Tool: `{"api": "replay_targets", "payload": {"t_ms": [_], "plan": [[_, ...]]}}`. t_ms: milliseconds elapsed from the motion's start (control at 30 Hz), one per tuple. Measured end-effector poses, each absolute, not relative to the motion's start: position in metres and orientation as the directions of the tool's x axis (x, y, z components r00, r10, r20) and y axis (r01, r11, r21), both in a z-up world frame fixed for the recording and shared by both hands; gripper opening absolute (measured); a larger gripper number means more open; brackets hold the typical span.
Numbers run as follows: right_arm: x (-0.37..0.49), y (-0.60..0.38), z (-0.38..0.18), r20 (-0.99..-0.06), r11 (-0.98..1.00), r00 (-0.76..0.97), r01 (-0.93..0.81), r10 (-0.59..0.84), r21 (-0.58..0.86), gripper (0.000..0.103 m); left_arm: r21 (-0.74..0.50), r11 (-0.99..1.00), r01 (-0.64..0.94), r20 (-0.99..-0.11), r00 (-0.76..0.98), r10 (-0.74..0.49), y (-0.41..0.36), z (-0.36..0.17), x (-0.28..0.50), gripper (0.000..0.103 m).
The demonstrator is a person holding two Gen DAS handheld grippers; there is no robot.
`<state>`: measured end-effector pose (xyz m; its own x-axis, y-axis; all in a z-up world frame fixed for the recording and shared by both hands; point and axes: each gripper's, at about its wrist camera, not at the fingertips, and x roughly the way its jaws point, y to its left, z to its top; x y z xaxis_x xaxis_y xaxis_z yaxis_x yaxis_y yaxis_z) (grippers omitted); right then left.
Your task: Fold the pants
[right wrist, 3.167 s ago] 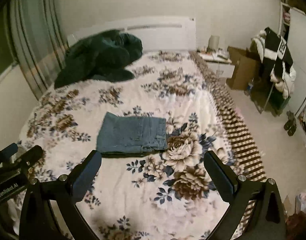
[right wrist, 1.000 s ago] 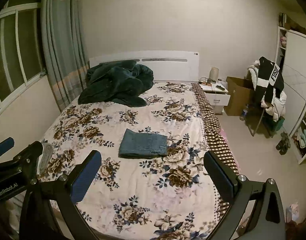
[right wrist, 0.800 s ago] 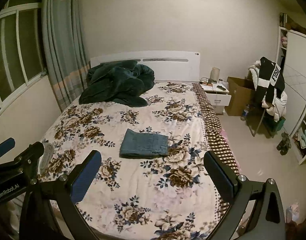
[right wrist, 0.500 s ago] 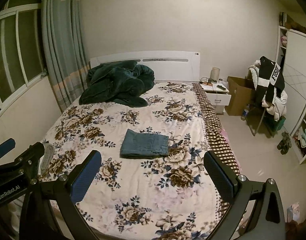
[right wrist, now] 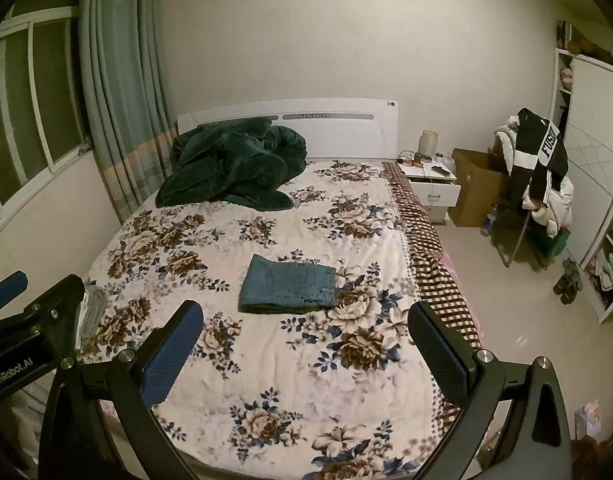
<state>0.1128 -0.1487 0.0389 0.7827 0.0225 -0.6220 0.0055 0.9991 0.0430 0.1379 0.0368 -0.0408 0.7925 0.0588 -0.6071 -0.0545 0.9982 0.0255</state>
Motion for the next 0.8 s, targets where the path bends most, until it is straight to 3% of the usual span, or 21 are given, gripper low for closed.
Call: {"api": "replay_targets", "payload": {"t_ms": [800], "plan": [[0.1113, -0.1501, 0.0345, -0.618, 0.999, 0.786, 0.007, 0.019, 0.040, 0.103, 0.029, 0.997, -0.066, -0.604, 0.794, 0.070, 0.0347, -0.0390, 0.1354, 0.103]]}}
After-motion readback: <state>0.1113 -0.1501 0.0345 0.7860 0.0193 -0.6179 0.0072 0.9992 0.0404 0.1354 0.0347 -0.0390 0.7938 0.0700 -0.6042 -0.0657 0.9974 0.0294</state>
